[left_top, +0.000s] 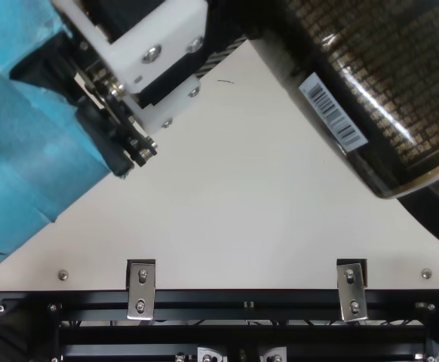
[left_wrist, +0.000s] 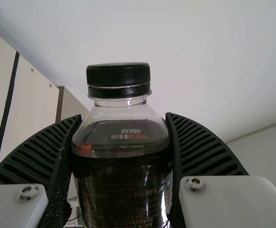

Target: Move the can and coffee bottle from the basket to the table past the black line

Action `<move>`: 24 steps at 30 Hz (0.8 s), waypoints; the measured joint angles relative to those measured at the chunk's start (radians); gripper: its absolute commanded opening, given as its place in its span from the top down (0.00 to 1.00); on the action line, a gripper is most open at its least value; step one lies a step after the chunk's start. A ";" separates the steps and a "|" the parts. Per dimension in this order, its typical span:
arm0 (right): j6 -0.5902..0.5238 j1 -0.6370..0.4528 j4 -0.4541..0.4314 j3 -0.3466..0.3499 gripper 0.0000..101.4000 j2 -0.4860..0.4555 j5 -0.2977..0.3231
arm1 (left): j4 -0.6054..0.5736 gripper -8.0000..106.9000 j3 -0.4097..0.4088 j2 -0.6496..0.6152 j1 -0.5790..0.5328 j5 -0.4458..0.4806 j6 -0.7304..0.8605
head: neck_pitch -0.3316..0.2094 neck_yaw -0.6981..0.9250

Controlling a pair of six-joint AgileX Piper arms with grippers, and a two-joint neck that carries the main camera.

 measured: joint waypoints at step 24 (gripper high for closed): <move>0.000 0.000 0.000 0.000 0.00 0.000 0.000 | -0.096 0.84 -0.024 0.023 -0.034 -0.029 0.096 | -0.015 -0.015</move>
